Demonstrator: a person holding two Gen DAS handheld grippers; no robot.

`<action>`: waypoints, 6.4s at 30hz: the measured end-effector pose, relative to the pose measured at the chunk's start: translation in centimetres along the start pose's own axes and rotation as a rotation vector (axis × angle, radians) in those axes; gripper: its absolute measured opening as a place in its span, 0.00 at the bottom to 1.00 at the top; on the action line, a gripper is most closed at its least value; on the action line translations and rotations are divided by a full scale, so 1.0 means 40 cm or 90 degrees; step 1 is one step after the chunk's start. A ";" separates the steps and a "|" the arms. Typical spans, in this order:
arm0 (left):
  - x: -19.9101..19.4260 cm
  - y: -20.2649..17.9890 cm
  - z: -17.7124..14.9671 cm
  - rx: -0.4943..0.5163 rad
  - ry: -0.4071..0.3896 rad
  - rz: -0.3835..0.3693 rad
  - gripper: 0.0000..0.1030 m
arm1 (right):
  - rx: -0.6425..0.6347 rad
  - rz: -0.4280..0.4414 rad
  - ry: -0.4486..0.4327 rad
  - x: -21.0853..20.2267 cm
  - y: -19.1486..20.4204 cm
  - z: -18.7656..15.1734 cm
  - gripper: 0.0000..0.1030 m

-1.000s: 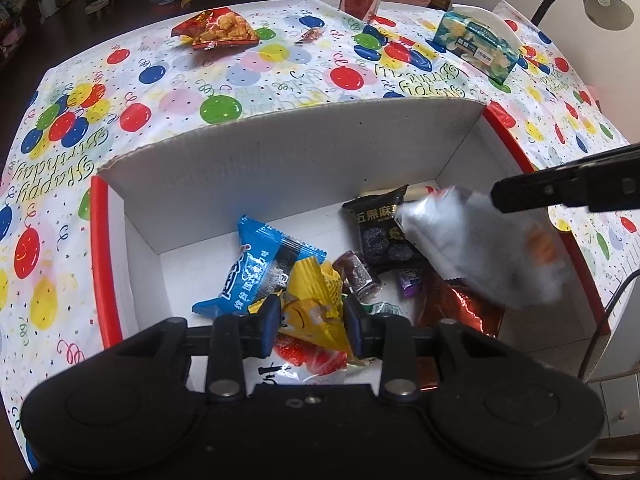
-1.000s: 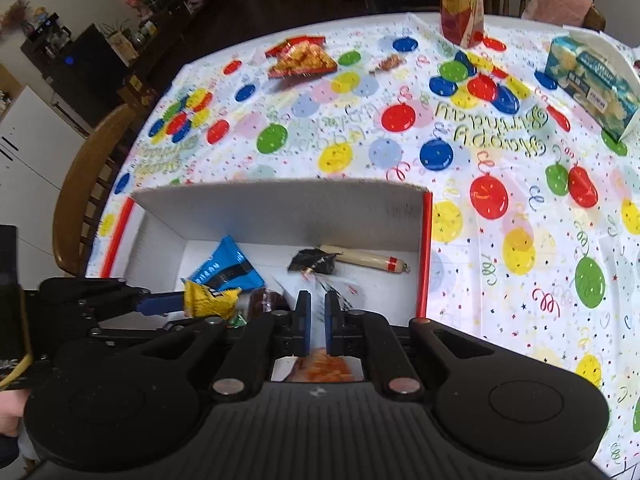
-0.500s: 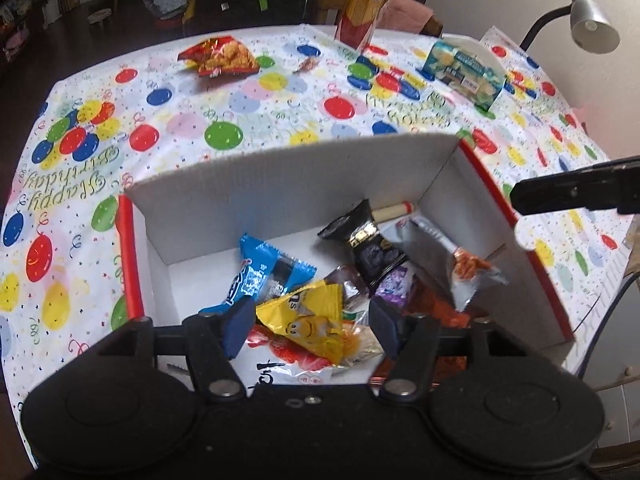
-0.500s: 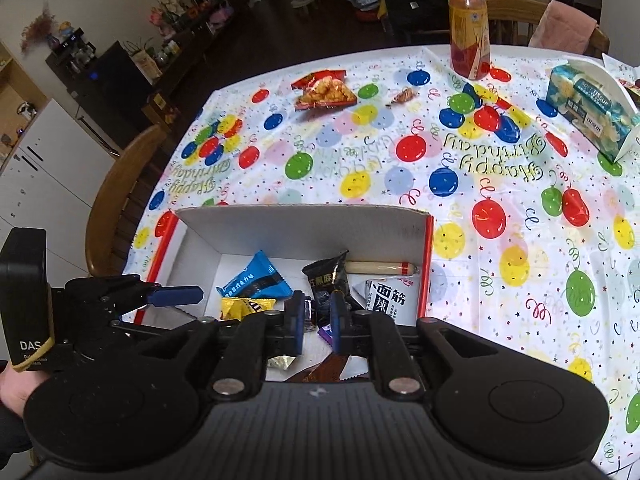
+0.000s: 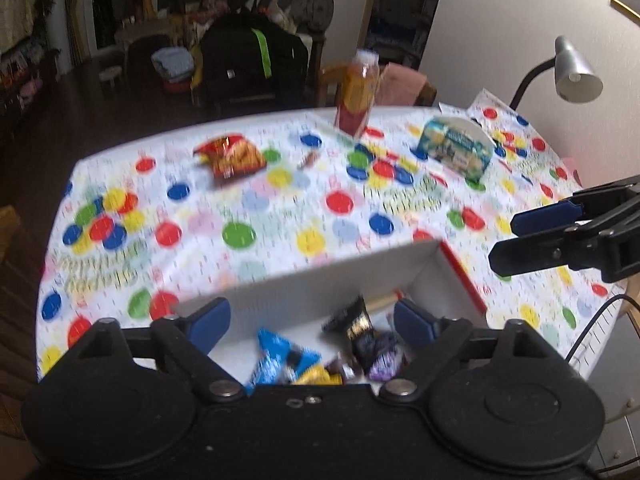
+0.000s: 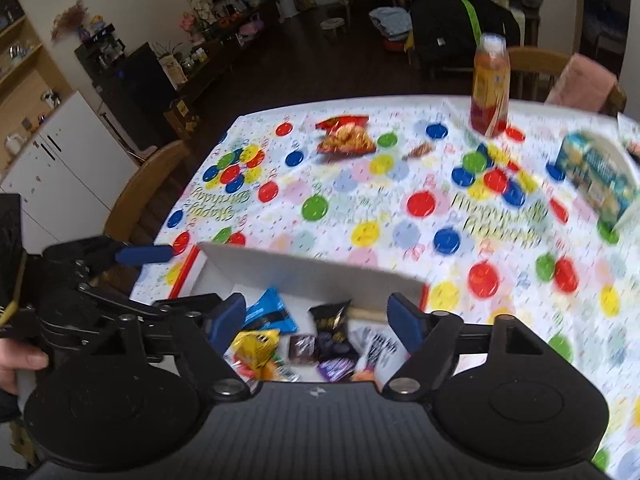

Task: Organize snacks
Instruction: 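Withdraw both tools from the box toward the remaining snacks, then grasp the red chip bag with left gripper while right grasps the small wrapped snack, then carry the red chip bag and small snack over the white box, then lower both snacks into the box and open both grippers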

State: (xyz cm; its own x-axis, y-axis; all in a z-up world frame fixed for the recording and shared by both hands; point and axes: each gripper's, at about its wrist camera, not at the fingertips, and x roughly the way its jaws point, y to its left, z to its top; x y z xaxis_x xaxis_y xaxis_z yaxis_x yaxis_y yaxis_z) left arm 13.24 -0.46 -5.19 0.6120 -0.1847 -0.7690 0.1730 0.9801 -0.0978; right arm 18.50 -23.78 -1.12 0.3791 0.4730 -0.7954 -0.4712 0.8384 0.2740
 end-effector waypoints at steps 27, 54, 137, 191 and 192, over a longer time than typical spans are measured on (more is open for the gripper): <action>0.316 0.140 0.401 -0.124 -0.004 0.164 0.99 | -0.016 -0.092 0.024 0.280 -0.269 0.444 0.85; 0.742 0.257 0.506 -0.219 0.104 0.215 0.98 | 0.101 -0.093 0.115 0.768 -0.410 0.513 0.84; 0.079 0.043 0.146 -0.175 0.096 -0.022 0.49 | -0.013 -0.004 0.072 0.121 -0.021 0.042 0.18; 0.106 -0.033 -0.213 -0.085 0.130 -0.004 0.54 | 0.034 -0.016 0.097 0.241 0.043 -0.243 0.25; 0.105 -0.033 -0.215 -0.083 0.129 -0.003 0.57 | 0.037 -0.013 0.092 0.235 0.042 -0.245 0.26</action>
State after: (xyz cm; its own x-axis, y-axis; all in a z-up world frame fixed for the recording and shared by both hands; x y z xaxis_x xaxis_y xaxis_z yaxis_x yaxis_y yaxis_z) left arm 8.94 -1.91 -13.70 0.4422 -0.1844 -0.8777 0.0669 0.9827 -0.1728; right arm 13.47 -20.59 -13.42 0.2679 0.4158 -0.8691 -0.4156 0.8637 0.2851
